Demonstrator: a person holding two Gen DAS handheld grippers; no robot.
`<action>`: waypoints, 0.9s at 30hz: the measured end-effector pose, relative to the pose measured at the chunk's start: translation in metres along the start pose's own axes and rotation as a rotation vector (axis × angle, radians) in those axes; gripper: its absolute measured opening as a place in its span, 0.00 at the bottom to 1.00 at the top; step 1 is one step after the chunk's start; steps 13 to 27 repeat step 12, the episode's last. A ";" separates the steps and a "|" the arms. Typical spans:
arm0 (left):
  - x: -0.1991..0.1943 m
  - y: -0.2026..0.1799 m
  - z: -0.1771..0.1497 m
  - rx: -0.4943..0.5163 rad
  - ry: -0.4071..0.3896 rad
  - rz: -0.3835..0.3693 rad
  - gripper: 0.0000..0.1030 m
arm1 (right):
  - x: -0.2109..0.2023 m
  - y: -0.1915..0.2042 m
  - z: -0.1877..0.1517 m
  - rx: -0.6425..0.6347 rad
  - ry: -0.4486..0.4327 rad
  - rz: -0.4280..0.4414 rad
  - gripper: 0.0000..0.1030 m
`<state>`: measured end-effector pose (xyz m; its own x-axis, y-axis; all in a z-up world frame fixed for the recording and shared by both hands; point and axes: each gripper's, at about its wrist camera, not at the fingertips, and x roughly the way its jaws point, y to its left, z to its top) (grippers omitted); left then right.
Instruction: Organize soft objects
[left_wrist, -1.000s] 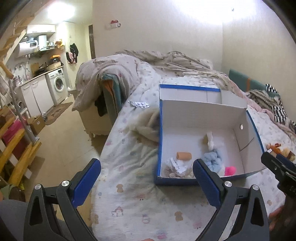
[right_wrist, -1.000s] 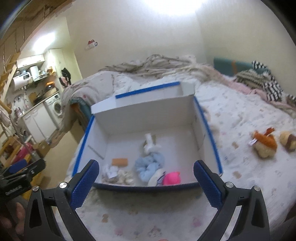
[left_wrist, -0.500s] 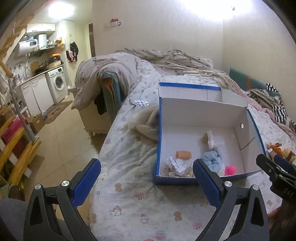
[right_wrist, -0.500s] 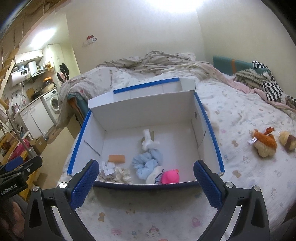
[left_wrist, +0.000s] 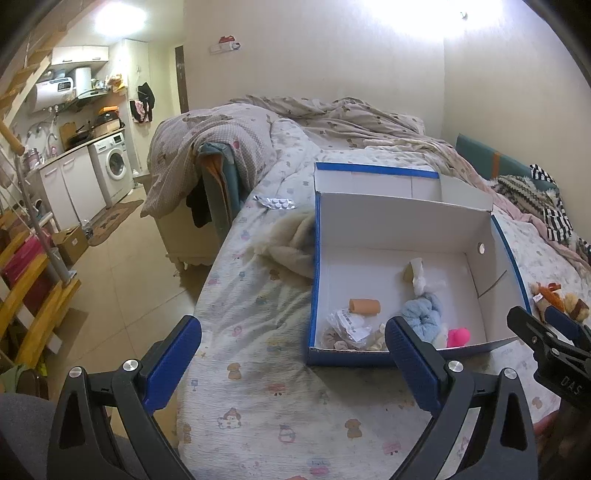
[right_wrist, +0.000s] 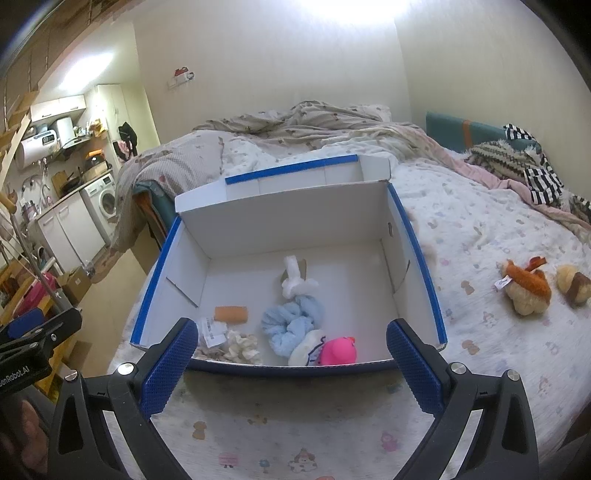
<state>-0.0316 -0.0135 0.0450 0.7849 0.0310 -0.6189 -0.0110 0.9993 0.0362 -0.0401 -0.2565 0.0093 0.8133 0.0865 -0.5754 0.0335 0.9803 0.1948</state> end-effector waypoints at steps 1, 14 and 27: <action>0.000 0.000 0.000 -0.001 0.002 0.000 0.97 | 0.000 0.000 0.000 0.000 0.000 0.001 1.00; 0.001 -0.002 -0.002 0.004 0.005 -0.005 0.97 | 0.000 0.001 0.000 -0.001 0.000 0.000 1.00; 0.001 -0.002 -0.002 0.004 0.005 -0.005 0.97 | 0.000 0.001 0.000 -0.001 0.000 0.000 1.00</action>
